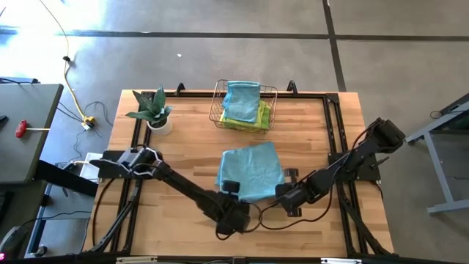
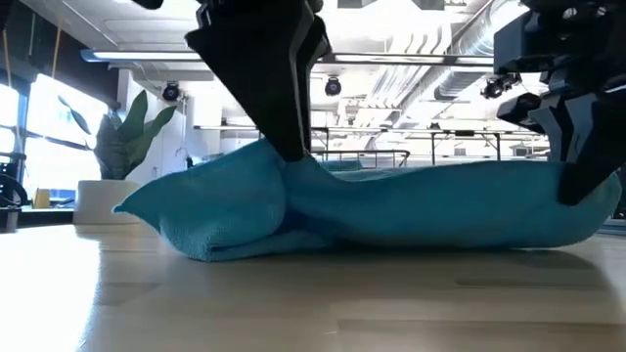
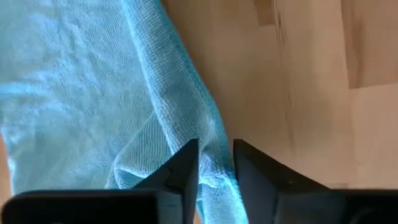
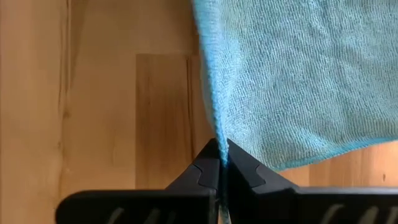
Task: Fold microfiber towels
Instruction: Fold the blue microfiber towel
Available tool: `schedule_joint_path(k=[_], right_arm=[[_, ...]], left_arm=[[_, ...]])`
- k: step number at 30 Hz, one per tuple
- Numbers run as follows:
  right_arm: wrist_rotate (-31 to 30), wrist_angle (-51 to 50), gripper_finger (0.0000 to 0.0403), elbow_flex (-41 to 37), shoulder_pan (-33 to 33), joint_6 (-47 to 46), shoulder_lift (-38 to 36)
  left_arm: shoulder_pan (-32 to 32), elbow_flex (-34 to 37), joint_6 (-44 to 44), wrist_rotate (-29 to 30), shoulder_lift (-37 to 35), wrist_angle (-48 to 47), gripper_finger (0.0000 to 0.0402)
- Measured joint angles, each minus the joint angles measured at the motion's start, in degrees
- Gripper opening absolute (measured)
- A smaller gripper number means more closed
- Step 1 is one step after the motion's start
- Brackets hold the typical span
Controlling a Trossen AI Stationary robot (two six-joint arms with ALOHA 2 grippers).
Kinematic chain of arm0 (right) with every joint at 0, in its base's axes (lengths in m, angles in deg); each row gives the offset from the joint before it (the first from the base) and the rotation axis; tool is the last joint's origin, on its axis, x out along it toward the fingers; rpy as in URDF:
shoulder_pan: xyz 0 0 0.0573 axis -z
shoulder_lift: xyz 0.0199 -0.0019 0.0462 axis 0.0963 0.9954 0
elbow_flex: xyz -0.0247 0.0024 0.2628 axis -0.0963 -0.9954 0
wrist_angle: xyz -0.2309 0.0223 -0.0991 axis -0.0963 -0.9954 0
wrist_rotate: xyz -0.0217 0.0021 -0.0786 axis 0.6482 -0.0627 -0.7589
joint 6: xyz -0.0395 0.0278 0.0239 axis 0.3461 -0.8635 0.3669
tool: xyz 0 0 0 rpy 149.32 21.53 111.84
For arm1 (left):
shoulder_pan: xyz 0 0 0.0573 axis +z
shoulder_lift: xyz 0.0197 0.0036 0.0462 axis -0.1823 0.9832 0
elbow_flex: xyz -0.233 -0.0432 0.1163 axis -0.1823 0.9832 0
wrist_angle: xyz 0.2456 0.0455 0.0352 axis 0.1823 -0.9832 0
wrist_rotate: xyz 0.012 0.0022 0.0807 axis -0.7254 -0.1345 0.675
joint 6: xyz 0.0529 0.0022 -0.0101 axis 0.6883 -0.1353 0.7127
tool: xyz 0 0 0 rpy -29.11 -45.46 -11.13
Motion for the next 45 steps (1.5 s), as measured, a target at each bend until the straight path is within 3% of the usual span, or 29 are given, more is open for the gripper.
schedule_joint_path(k=[2,6,12,16,23,30,39,45], right_arm=[[0.0,-1.0,0.0,0.0,0.0,0.1,-0.1],[0.1,-3.7,0.0,0.0,0.0,-0.3,-0.1],[1.2,-11.0,0.0,0.0,-0.7,-5.3,-0.1],[1.6,-18.9,0.0,0.0,-2.5,-11.6,-0.1],[5.3,-22.9,0.0,0.0,-6.6,-16.7,-0.1],[6.0,-22.8,0.0,0.0,-9.5,-18.2,-0.1],[5.7,-22.5,0.0,0.0,-10.6,-19.2,-0.1],[5.4,-22.5,0.0,0.0,-10.6,-19.2,-0.1]], left_arm=[[0.0,-0.7,0.6,1.2,0.0,-0.1,0.0106],[0.4,-3.9,-0.9,9.7,0.0,-0.5,0.0131],[0.6,-10.1,-8.2,6.4,-0.2,-9.9,0.0135],[-0.7,-9.8,-8.9,9.2,0.0,-11.4,0.0126],[1.0,-2.6,-5.4,10.8,0.8,-0.8,0.0107],[5.5,3.3,-3.6,10.8,0.8,4.1,0.008],[9.0,10.1,-2.6,4.2,0.7,14.7,0.0051],[9.0,11.9,-1.8,2.0,0.7,15.6,0.0042]])
